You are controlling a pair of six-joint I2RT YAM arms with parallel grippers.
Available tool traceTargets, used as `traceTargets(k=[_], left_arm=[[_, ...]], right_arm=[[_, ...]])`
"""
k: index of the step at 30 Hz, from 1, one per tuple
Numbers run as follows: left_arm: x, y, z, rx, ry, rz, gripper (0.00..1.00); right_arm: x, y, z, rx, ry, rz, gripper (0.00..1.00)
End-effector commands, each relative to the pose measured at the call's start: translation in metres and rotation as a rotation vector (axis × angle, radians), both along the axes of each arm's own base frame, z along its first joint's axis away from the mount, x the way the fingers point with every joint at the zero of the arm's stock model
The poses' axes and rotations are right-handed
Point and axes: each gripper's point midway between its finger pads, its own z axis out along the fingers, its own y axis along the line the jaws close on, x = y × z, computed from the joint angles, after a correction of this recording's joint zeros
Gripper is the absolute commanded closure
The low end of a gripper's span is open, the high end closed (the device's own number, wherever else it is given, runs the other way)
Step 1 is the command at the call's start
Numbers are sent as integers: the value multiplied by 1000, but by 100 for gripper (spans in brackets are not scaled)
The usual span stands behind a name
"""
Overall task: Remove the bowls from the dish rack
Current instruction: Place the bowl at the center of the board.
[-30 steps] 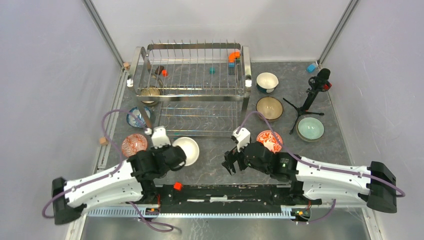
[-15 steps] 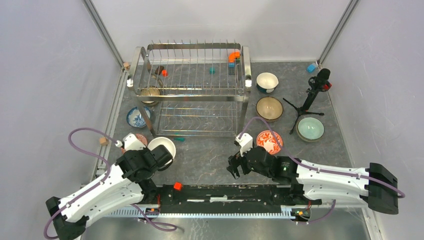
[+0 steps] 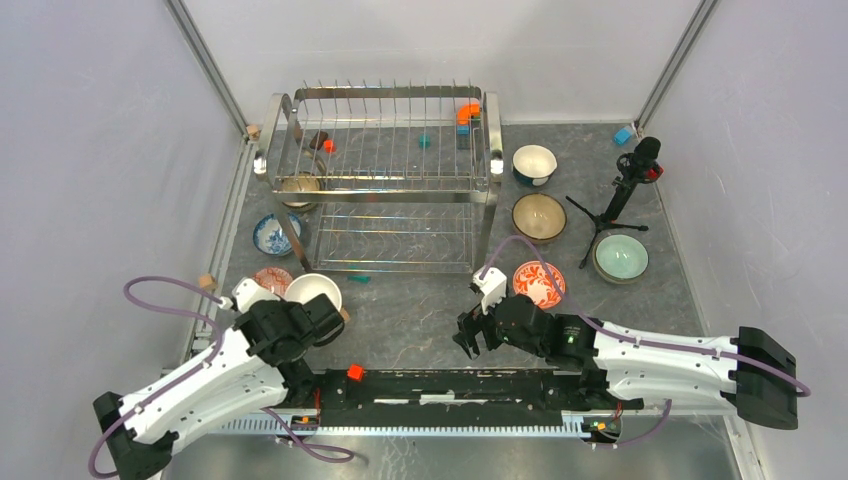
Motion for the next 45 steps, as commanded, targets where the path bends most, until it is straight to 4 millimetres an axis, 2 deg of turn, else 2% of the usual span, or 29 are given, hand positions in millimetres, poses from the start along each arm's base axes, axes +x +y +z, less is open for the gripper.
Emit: traceTargets(k=[1,6,13,20,28,29,37,39,42,45], left_arm=[[13,-6,2,-7,-47,62,98],[18,-19,-17,-50,-18,39,98],[18,-15,-25,-49,14,91,98],[12,-19,-51,-113,66,141,98],[12,-20,-55,-148,53,159,98],[12,-21,-56,-150,59,157,94],[12,-26,-59,-187,43,115,49],[12,-28,-58,-211,32,106,41],[12,-30,-50,-232,22,85,31],[12,-36,-30,-247,17,16,23]], right_arm=[[-1,8,8,55,0,4,7],[-1,3,6,58,-3,-5,8],[-1,-1,7,60,-8,-13,8],[-2,-1,4,54,-1,-9,8],[-1,-4,6,53,-10,-21,8],[-1,-3,5,52,-7,-18,8],[-1,-5,6,51,-10,-22,8],[-1,-5,8,52,-12,-23,8],[0,-4,10,50,-14,-20,8],[0,-2,13,50,-18,-12,7]])
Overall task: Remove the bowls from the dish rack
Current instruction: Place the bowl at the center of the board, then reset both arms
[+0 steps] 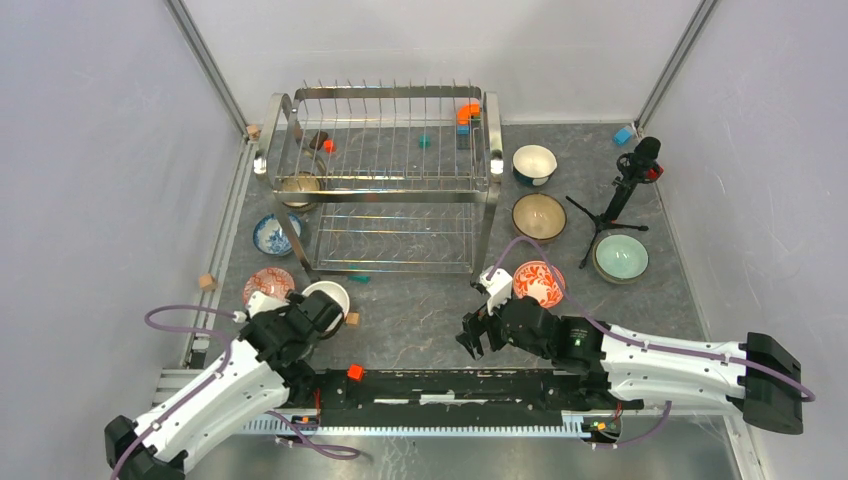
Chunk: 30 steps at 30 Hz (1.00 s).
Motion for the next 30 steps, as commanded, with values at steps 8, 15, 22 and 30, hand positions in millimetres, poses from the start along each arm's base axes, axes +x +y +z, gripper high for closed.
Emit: traceTargets(k=[8,15,22,30], left_arm=[[9,-24,85,3,-92,-332,0],[27,-54,94,143,-15,-640,0],[47,-98,113,156,-212,-864,0],[62,-110,109,248,-249,-890,0]], right_arm=[[7,7,24,17,-56,3,7],[12,6,16,2,-78,-6,7],[20,1,12,10,-129,-39,7],[33,-11,8,47,-189,-129,7]])
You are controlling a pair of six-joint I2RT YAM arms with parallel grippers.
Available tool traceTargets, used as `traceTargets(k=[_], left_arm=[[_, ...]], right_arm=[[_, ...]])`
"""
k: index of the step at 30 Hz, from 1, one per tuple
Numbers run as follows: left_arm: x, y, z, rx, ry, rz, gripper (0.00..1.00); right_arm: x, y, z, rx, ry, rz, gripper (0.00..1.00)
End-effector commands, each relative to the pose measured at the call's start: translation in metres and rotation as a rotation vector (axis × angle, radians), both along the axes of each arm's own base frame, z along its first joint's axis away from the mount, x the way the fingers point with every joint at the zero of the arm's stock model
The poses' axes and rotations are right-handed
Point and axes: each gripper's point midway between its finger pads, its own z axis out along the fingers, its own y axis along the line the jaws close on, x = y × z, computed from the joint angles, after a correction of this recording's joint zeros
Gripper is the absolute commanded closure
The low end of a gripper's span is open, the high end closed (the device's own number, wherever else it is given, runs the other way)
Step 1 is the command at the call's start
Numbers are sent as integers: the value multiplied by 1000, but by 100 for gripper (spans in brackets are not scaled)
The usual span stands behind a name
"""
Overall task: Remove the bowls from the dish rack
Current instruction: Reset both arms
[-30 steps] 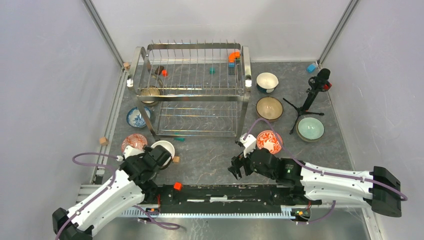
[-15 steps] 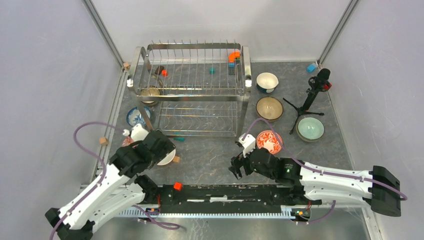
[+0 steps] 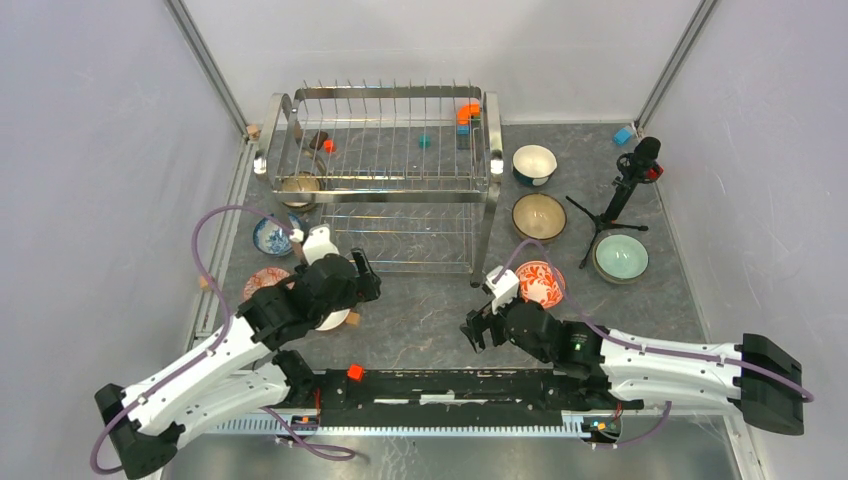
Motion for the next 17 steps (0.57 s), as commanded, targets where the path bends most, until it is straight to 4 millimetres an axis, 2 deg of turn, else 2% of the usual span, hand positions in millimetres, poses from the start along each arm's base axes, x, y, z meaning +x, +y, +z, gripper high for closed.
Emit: traceTargets(k=[1,12,17], left_arm=[[16,-8,4,51,-97,-41,0],[21,-1,-1,65,-174,-23,0],[21,0,-4,90,-166,-15,0]], right_arm=[[13,-3,12,63,-70,-71,7],[23,-14,18,126,-111,-164,6],[32,-27,17,170,-127,-264,6]])
